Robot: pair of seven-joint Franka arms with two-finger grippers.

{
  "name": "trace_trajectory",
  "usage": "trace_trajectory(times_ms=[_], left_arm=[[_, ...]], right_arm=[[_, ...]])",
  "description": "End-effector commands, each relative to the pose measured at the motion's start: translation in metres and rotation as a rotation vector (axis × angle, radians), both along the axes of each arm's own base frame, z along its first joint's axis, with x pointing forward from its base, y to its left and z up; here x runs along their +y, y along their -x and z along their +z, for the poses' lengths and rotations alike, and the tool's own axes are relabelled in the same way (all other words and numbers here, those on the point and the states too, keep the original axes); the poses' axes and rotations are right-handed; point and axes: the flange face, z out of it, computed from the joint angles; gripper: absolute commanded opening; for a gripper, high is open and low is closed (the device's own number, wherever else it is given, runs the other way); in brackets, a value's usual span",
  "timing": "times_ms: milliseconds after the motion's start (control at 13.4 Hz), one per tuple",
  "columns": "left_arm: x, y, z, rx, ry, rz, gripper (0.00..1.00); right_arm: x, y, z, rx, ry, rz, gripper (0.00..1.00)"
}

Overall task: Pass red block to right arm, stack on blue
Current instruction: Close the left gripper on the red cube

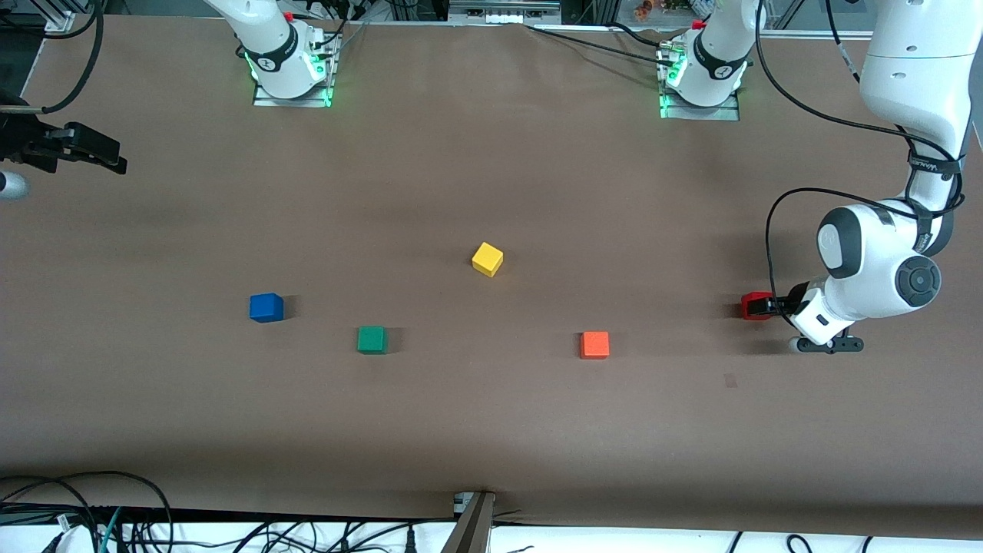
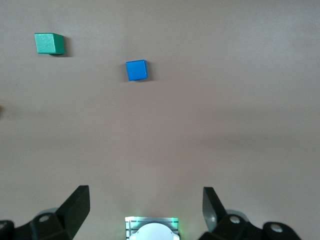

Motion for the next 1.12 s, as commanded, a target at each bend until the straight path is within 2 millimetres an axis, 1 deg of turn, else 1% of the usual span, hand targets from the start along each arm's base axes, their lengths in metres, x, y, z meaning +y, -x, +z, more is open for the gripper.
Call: trace_trajectory(times_ms=[0,75,224,299,448,522,597,672,821,896,970,1045], left_arm=[[-0.002,-0.003,0.001,-0.005,0.016,0.006,1.0],[-0.002,-0.003,0.001,-0.005,0.017,0.007,0.97],[-0.002,-0.003,0.001,-0.003,0.017,0.007,0.88],[-0.003,-0.003,0.001,-0.003,0.016,0.005,0.85],[-0.003,-0.003,0.0,-0.002,0.016,0.005,0.79],[-0.003,-0.003,0.0,-0.002,0.016,0.005,0.75],[-0.003,-0.003,0.0,-0.002,0.017,0.006,0.7],[-0.003,-0.003,0.0,-0.002,0.016,0.005,0.69],[-0.003,-0.003,0.0,0.0,0.017,0.005,0.63],[-0.009,-0.003,0.0,-0.001,0.022,-0.003,0.56],[-0.01,-0.003,0.0,-0.001,0.023,-0.004,0.49],[-0.01,-0.003,0.0,0.001,0.024,-0.005,0.39]], right_arm=[[-0.001,-0.003,0.004,-0.006,-0.015,0.0,1.0],[-0.003,-0.003,0.004,-0.006,-0.015,0.002,1.0],[-0.002,-0.003,0.004,-0.006,-0.017,0.005,1.0],[-0.001,-0.006,-0.001,0.003,-0.02,0.006,1.0],[-0.001,-0.007,-0.004,0.009,-0.021,0.006,1.0],[0.0,-0.01,-0.01,0.018,-0.024,0.006,1.0],[0.001,-0.016,-0.022,0.039,-0.034,0.006,1.0],[0.003,-0.02,-0.031,0.056,-0.046,0.005,1.0],[0.005,-0.021,-0.033,0.059,-0.059,-0.007,1.0],[0.005,-0.021,-0.033,0.06,-0.061,-0.002,1.0],[0.003,-0.02,-0.036,0.074,-0.063,0.004,1.0],[0.003,-0.022,-0.039,0.074,-0.063,0.002,1.0]])
